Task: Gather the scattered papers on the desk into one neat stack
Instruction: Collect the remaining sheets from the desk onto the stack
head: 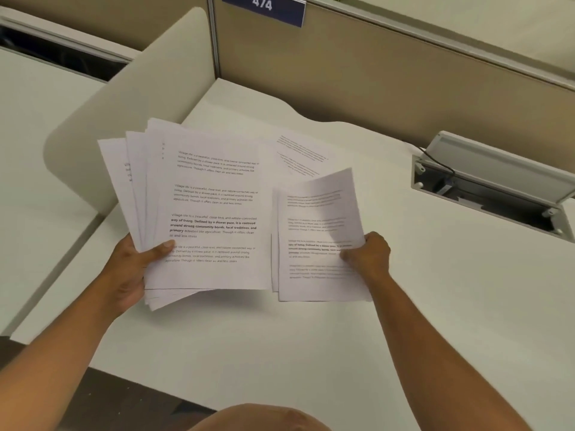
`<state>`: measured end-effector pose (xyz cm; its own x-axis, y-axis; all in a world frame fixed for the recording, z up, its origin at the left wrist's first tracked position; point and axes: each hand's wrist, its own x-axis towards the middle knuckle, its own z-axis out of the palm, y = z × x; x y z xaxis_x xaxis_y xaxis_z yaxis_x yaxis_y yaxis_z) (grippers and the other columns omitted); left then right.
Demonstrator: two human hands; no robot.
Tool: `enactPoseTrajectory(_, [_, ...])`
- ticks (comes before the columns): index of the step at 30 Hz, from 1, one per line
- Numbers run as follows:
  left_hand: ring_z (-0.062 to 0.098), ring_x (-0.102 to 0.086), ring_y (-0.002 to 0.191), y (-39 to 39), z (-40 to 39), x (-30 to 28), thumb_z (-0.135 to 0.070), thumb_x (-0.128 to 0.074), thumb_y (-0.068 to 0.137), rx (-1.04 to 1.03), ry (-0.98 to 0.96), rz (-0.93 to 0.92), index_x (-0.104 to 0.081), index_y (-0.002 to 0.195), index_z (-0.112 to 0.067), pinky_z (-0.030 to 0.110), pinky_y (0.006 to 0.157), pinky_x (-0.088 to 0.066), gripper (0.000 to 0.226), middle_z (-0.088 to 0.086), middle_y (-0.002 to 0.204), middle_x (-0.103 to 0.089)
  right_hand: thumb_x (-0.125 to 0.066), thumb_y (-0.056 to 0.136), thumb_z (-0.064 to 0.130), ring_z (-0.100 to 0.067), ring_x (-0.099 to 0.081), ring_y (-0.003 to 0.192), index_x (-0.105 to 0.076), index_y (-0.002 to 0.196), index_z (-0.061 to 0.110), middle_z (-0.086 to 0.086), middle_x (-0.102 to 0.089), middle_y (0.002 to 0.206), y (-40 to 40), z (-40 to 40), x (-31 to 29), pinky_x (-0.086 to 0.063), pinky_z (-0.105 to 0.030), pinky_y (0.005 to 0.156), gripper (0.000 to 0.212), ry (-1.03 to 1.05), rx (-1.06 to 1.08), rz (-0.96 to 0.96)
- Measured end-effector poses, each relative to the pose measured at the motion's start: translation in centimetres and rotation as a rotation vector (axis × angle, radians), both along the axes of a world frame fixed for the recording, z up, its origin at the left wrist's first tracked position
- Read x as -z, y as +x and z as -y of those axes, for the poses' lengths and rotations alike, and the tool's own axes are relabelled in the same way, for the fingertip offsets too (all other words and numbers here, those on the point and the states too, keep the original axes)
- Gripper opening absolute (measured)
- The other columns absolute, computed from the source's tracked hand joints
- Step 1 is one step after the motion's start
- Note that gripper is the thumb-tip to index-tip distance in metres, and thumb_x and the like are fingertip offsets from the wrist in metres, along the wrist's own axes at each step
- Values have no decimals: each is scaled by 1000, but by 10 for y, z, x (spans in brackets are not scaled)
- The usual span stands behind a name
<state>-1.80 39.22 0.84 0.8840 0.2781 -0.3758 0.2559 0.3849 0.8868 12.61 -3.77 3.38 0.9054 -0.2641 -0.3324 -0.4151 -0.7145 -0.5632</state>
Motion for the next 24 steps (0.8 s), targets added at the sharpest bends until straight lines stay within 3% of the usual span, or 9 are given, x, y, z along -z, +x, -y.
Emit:
enactPoseTrajectory(3, [30, -78, 128, 2, -9, 10, -10, -83, 88, 36, -16, -12, -69, 149, -14, 41, 97, -67, 63, 9, 144, -78, -91, 75, 5, -31, -69, 102, -63, 123, 3, -8, -69, 114, 2, 11, 0, -59, -42, 90, 55, 185, 47, -96])
enactPoseTrajectory(5, [30, -79, 126, 5, -9, 16, -13, -87, 85, 55, -13, -31, -69, 149, -15, 42, 95, -68, 66, 9, 143, -79, -88, 81, 3, -34, -75, 103, -71, 121, 3, -12, -77, 117, 2, 23, -2, -61, -49, 97, 44, 343, 48, -127])
enactPoseTrajectory(7, [30, -80, 124, 11, -7, 19, -14, -88, 83, 61, -6, -52, -69, 148, -15, 41, 92, -69, 67, 8, 141, -81, -84, 88, 8, -32, -78, 99, -77, 115, 10, -12, -81, 115, 0, 38, -8, -63, -47, 93, 28, 411, 57, -100])
enactPoseTrajectory(10, [28, -81, 120, 22, 1, 20, -14, -87, 81, 59, -5, -63, -70, 147, -16, 38, 88, -70, 67, 5, 136, -83, -82, 91, 11, -29, -82, 94, -77, 112, 16, -5, -83, 112, -4, 61, -24, -66, -34, 75, 22, 522, 102, -10])
enactPoseTrajectory(14, [28, -82, 119, 37, 13, 17, -7, -82, 91, 74, -1, -63, -69, 147, -16, 48, 103, -64, 58, 4, 135, -83, -78, 95, 10, -26, -80, 105, -73, 127, 13, -4, -82, 120, -10, 72, -49, -65, -38, 88, 33, 699, 100, 95])
enactPoseTrajectory(17, [35, -78, 125, 47, 26, 14, 0, -76, 99, 101, -11, -70, -65, 151, -13, 55, 112, -57, 55, 10, 139, -81, -77, 93, 6, -27, -79, 107, -73, 124, 9, -7, -81, 120, -19, 44, -61, -65, -37, 91, 32, 810, 92, 148])
enactPoseTrajectory(22, [34, -80, 122, 58, 51, -1, -15, -85, 91, 182, -32, -62, -66, 150, -18, 49, 93, -69, 62, 7, 136, -83, -84, 89, 12, -25, -80, 106, -77, 119, 9, -5, -83, 114, -38, -40, -57, -64, -39, 92, 31, 812, 36, 138])
enactPoseTrajectory(24, [32, -80, 122, 58, 57, -5, -23, -90, 84, 218, -38, -40, -68, 147, -22, 48, 93, -69, 67, 6, 136, -83, -88, 86, 22, -23, -82, 100, -77, 116, 15, 0, -84, 111, -42, -61, -50, -66, -40, 87, 32, 772, 12, 91])
